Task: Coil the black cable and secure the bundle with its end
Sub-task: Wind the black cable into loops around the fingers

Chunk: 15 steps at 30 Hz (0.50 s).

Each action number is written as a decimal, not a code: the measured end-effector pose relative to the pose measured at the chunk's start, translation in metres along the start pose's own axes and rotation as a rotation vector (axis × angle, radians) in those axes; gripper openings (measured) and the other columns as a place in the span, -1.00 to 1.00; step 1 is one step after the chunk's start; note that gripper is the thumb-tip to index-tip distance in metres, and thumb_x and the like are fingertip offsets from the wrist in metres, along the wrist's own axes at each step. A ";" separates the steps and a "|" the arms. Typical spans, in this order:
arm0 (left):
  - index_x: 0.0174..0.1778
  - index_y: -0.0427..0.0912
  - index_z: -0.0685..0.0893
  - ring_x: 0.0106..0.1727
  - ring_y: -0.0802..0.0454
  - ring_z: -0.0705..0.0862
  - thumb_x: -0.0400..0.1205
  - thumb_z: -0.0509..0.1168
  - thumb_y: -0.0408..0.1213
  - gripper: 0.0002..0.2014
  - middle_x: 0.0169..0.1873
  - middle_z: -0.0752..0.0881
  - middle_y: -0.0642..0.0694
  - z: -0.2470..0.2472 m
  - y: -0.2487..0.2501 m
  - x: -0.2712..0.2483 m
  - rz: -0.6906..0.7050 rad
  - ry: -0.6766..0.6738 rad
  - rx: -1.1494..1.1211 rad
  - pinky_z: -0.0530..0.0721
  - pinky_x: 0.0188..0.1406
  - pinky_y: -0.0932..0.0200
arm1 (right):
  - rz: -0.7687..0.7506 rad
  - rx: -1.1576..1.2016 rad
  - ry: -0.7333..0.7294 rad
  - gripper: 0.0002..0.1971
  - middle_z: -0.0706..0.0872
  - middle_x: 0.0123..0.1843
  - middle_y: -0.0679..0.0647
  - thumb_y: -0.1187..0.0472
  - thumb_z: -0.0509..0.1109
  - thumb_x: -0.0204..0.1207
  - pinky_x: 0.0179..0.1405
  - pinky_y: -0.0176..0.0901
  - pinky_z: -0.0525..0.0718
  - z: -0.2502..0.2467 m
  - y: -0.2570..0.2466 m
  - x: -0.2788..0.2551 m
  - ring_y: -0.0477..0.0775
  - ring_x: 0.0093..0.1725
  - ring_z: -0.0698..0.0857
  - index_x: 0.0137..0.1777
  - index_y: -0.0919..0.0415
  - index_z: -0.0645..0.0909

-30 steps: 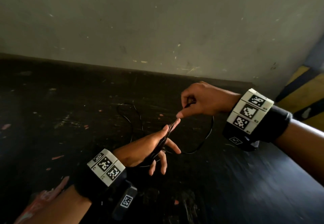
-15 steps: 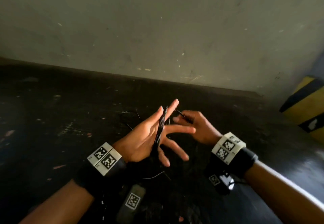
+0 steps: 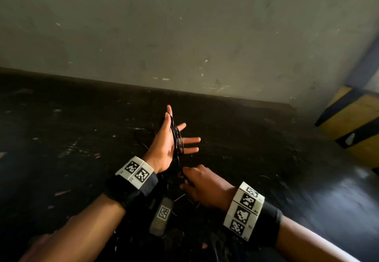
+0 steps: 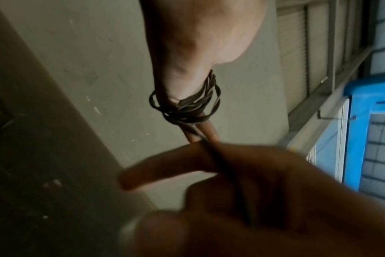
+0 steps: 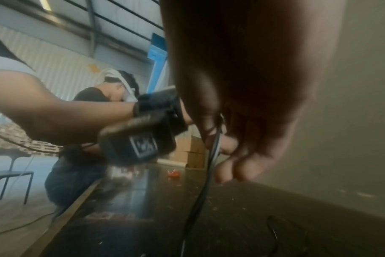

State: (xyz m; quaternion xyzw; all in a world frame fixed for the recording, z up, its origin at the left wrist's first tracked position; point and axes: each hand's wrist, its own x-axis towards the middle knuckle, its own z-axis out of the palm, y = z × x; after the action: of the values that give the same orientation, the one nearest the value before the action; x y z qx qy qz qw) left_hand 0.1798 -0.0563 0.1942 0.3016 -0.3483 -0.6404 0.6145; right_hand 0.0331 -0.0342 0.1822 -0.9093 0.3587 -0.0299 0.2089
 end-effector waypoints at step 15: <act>0.44 0.68 -0.12 -0.14 -0.25 0.83 0.47 -0.09 0.40 -0.40 0.54 0.38 -0.28 -0.008 -0.055 -0.024 -0.216 -0.059 0.553 0.80 -0.27 -0.12 | 0.147 -0.025 -0.451 -0.77 0.81 -0.23 0.16 0.19 0.38 0.53 -0.27 -0.35 0.63 -0.085 -0.016 -0.033 -0.21 -0.45 0.67 0.15 0.20 0.67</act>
State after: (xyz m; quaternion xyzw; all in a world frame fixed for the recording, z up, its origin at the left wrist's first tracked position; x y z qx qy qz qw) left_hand 0.1555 -0.0330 0.1436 0.4743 -0.4932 -0.5914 0.4267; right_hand 0.0017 -0.0319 0.2695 -0.8669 0.3686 0.1937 0.2741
